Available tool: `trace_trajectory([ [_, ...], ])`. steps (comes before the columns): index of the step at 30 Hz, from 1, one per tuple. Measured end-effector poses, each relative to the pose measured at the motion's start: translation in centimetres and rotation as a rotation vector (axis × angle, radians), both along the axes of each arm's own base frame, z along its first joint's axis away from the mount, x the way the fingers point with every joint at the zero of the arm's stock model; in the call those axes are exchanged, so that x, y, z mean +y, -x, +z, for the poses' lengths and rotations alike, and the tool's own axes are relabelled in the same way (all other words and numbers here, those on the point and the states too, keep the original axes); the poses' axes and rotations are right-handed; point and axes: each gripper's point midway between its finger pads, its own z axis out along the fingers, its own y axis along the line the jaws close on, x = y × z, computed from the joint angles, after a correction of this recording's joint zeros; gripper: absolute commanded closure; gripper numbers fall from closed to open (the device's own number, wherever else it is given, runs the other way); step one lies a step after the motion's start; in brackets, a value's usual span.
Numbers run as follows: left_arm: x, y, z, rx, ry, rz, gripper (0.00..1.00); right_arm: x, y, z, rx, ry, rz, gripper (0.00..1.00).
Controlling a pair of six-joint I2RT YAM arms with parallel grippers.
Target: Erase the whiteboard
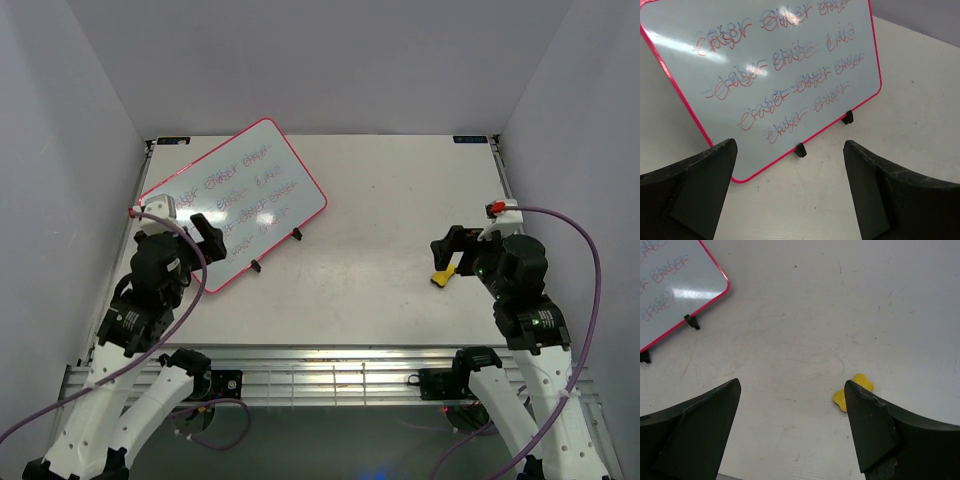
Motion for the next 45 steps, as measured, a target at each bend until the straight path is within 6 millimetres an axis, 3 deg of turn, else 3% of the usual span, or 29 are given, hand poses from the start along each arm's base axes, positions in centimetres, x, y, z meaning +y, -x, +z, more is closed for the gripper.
trace_trajectory([
  [8, -3.0, -5.2, -2.2, 0.099, -0.009, -0.054, 0.02, 2.0, -0.2, 1.3, -0.101, -0.091, 0.081, 0.1],
  [10, -2.3, -6.6, -2.7, 0.117, 0.031, -0.027, 0.02, 2.6, -0.2, 1.1, -0.1, -0.113, 0.113, 0.1],
  [12, 0.7, -7.9, -2.8, 0.119, 0.111, 0.046, 0.02, 3.4, -0.2, 0.8, -0.09, -0.131, 0.151, 0.1],
  [16, 10.3, -8.8, -2.4, 0.08, 0.241, 0.317, 0.02, 4.6, 0.0, 0.8, -0.076, -0.158, 0.221, 0.1],
  [18, 12.3, -9.0, -2.9, 0.064, 0.313, 0.358, 0.02, 5.2, 0.2, 1.0, -0.08, -0.175, 0.253, 0.1],
  [22, 15.3, -6.9, -6.3, 0.086, 0.418, 0.475, 0.02, 6.4, 0.8, 1.7, -0.093, -0.203, 0.325, 0.1],
  [27, 15.9, -7.1, -8.3, -0.019, 0.514, 0.42, 0.02, 7.7, 1.7, 2.3, -0.102, -0.229, 0.408, 0.1],
  [32, 14.7, -6.5, -14.0, -0.056, 0.628, 0.354, 0.02, 9.0, 2.8, 3.1, -0.115, -0.263, 0.494, 0.1],
  [34, 14.0, -6.7, -15.5, -0.036, 0.666, 0.314, 0.02, 9.3, 3.3, 3.5, -0.125, -0.271, 0.524, 0.1],
  [45, 12.1, -10.0, -12.9, -0.138, 0.656, -0.025, 0.05, 10.4, 4.8, 4.2, -0.151, -0.275, 0.631, 0.1],
])
